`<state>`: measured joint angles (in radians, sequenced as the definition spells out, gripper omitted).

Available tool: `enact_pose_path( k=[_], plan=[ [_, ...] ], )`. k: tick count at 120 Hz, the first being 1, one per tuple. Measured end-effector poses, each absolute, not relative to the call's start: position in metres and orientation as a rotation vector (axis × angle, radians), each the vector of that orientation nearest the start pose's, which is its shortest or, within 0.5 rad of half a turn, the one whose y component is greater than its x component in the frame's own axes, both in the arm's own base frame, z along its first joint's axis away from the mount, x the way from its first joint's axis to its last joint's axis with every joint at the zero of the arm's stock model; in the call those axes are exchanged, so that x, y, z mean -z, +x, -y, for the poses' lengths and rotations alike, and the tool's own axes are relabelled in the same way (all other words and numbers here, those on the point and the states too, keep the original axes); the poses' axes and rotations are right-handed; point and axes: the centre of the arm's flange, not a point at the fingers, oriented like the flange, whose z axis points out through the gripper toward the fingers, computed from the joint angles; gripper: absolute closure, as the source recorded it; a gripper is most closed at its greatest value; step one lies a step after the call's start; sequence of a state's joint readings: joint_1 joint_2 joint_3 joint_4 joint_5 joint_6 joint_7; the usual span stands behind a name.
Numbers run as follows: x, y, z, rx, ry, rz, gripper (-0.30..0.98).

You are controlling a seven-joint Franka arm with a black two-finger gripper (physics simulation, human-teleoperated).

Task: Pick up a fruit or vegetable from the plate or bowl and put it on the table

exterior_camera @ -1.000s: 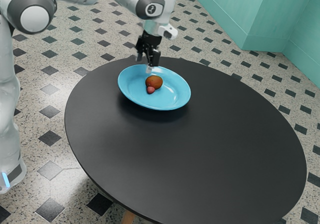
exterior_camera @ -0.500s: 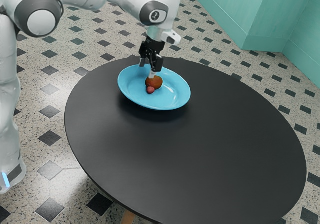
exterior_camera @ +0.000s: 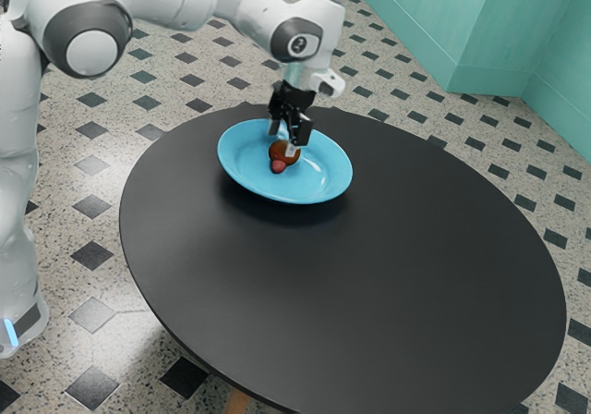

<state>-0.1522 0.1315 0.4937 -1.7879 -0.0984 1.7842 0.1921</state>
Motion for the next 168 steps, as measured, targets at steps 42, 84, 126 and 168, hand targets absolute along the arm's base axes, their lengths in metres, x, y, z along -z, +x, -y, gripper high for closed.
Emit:
enact_pose_path(
  k=[42,84,126,168],
  plan=[
    [-0.442,0.565,-0.179,-0.22,-3.189,0.307,0.0],
    [-0.441,0.567,-0.182,-0.193,-3.188,0.321,0.44],
    [-0.538,0.606,-0.146,0.127,-3.152,0.166,0.56],
    [-0.522,0.694,-0.009,0.218,-3.138,-0.264,0.51]
  ],
)
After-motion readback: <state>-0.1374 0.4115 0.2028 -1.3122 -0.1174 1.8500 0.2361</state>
